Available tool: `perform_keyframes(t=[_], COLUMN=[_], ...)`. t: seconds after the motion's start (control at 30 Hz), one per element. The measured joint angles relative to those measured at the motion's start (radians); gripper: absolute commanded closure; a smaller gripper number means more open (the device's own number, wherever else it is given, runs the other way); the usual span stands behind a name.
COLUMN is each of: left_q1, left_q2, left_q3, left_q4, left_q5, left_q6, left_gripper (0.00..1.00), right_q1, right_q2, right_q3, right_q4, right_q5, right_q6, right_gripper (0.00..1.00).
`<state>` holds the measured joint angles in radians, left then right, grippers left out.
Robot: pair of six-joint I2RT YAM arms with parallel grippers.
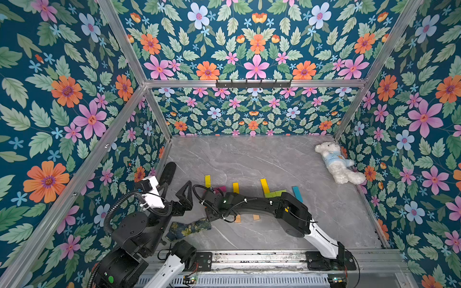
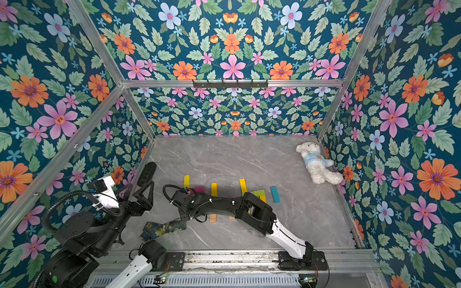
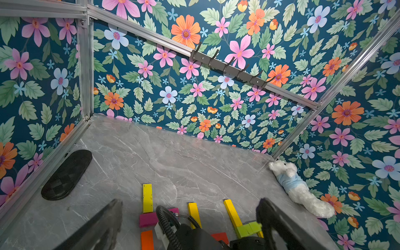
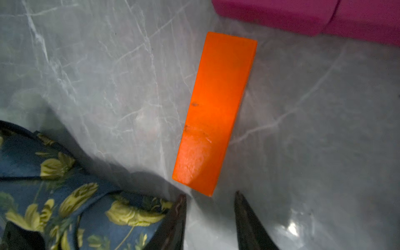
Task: Assemble the letter h with building blocks
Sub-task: Assemble the building block at the center of the board.
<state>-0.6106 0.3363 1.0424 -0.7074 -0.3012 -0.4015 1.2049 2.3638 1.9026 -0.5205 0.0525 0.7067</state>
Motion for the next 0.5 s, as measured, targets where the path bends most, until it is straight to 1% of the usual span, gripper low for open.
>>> perform_keyframes(t=[0.5], left_q1=[0.000], left_q2=[0.000], left_q3=[0.000], left_q4=[0.000], left_q5=[-0.004], left_q6=[0.000], left_gripper=[0.01], right_q1=[-0.001], right_q2=[0.043], right_q3=[0.069], right_q4=[-0.010], right_q5=[0.033], right_q6=[0.024], right_gripper=[0.60])
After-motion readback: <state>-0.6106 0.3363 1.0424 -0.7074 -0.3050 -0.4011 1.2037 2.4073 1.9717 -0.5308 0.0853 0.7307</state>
